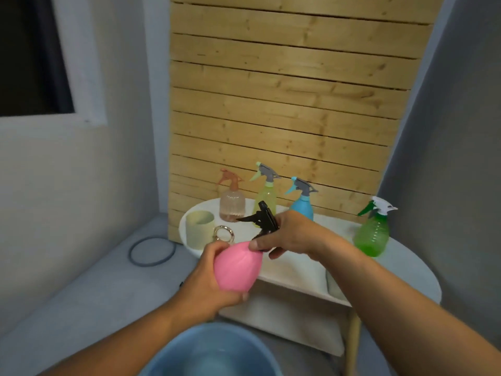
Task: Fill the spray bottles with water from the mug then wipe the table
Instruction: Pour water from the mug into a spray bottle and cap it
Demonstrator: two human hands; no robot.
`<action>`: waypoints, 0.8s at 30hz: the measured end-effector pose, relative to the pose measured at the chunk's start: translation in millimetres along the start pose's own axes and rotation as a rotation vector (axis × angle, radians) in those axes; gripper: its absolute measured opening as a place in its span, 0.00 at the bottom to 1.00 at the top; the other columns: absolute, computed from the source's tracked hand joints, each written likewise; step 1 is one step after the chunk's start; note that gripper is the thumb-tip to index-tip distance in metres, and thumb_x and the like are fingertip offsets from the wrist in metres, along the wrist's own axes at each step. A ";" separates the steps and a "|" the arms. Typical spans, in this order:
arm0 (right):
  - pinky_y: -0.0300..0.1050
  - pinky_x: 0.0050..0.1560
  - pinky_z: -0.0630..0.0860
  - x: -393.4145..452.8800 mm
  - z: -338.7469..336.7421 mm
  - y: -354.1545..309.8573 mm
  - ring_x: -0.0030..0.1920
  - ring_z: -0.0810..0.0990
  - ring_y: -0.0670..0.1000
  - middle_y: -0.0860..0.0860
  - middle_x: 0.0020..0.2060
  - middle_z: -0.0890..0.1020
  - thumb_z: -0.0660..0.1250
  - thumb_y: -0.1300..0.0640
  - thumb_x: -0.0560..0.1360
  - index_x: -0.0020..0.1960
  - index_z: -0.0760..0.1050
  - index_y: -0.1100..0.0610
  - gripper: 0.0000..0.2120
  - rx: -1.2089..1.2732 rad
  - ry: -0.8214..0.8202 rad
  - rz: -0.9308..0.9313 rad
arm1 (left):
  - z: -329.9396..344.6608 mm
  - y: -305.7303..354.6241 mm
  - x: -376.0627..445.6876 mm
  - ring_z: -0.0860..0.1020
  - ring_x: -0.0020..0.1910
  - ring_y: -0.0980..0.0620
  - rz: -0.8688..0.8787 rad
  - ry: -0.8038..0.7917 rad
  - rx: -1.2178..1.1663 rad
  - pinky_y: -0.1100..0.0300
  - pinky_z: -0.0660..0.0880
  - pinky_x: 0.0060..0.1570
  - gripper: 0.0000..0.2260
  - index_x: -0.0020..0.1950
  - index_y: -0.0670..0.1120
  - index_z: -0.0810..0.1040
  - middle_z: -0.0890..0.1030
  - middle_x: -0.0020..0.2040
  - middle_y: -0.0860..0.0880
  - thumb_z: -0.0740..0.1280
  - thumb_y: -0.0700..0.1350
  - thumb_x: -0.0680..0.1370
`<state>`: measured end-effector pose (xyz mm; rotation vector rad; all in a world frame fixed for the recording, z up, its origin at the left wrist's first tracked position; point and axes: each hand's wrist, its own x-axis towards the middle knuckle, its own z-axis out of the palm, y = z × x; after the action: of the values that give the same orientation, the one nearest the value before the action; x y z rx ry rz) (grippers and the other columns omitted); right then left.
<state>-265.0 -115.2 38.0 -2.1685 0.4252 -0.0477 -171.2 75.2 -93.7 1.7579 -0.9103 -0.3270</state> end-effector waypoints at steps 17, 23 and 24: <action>0.52 0.65 0.75 -5.8 61.1 50.8 0.46 0.87 0.53 0.55 0.45 0.88 0.79 0.46 0.69 0.51 0.86 0.59 0.19 0.334 -0.066 0.236 | -56.0 -20.1 -53.7 0.80 0.62 0.46 -0.341 -0.033 -0.442 0.43 0.84 0.52 0.25 0.64 0.57 0.73 0.76 0.64 0.50 0.69 0.69 0.74; 0.42 0.51 0.74 -6.4 69.7 51.1 0.38 0.85 0.50 0.55 0.43 0.88 0.78 0.47 0.70 0.52 0.86 0.60 0.18 0.399 -0.016 0.332 | -50.2 -20.4 -63.7 0.77 0.65 0.54 -0.220 -0.135 -0.178 0.65 0.80 0.51 0.46 0.70 0.68 0.63 0.70 0.66 0.61 0.86 0.49 0.62; 0.44 0.52 0.73 -7.3 70.0 51.6 0.39 0.85 0.50 0.55 0.43 0.88 0.78 0.48 0.70 0.53 0.85 0.60 0.18 0.408 -0.011 0.328 | -48.5 -20.4 -63.7 0.78 0.64 0.52 -0.221 -0.103 -0.184 0.63 0.81 0.50 0.44 0.69 0.68 0.64 0.70 0.66 0.60 0.86 0.48 0.63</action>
<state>-273.4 -86.1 -43.8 -1.6791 0.6953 0.0555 -175.5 156.7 -106.7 1.6841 -0.7336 -0.6311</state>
